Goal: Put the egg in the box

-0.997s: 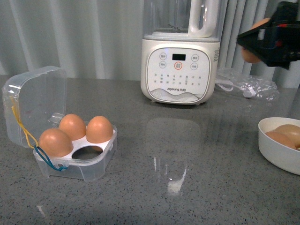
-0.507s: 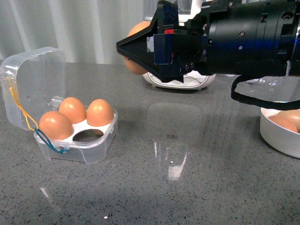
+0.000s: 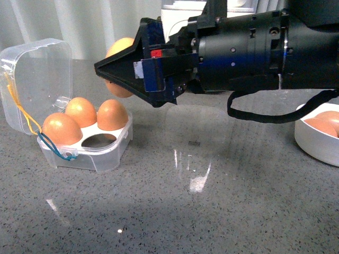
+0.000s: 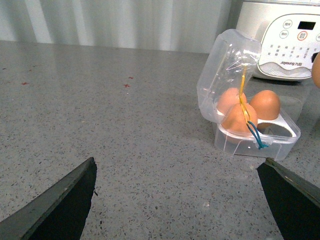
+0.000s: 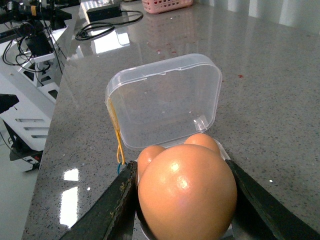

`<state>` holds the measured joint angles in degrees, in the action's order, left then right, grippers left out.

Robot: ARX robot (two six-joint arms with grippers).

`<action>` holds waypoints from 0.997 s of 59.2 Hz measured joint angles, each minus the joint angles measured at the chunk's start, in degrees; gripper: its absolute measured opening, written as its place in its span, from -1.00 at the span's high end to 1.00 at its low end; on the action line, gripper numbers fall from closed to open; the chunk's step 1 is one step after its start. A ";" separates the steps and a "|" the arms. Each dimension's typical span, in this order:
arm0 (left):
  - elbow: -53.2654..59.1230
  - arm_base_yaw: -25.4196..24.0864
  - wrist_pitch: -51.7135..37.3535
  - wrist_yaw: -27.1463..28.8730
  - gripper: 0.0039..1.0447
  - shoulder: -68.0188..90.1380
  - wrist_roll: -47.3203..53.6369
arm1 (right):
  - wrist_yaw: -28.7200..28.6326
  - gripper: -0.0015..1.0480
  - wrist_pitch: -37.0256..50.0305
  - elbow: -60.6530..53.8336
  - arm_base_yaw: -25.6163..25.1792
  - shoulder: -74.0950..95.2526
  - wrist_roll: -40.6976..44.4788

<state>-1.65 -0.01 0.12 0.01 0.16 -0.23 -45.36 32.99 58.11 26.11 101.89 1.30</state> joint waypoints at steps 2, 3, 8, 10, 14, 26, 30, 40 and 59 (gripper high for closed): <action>0.00 0.00 0.00 0.00 -0.87 0.00 0.00 | 0.07 0.17 -0.55 0.66 0.33 0.63 0.31; 0.00 0.00 0.00 0.00 -0.87 0.00 0.00 | 0.07 0.17 -0.74 0.85 0.44 0.81 0.48; 0.00 0.00 0.00 0.02 -0.87 0.00 0.00 | 0.31 0.17 -2.12 2.03 1.31 2.05 1.66; 0.00 0.00 0.00 0.00 -0.87 0.00 0.00 | 0.39 0.17 -2.58 2.40 1.60 2.54 2.12; 0.00 0.00 0.00 0.00 -0.87 0.00 0.00 | 0.59 0.17 -3.39 2.97 2.08 3.37 2.86; 0.00 0.00 0.00 0.00 -0.87 0.00 0.00 | 0.90 0.17 -5.07 3.85 3.08 5.01 4.74; 0.00 0.00 0.00 0.00 -0.87 0.00 0.00 | 0.85 0.17 -5.27 3.87 3.28 5.31 5.29; 0.00 0.00 0.00 0.00 -0.87 0.00 0.02 | 1.18 0.17 -5.49 4.00 3.43 6.25 6.47; 0.00 0.00 0.00 0.00 -0.87 0.00 0.00 | 1.18 0.06 -6.25 4.24 3.52 6.58 7.69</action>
<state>-1.65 -0.01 0.12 0.01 0.16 -0.23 -44.18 26.74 62.35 29.63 108.47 8.99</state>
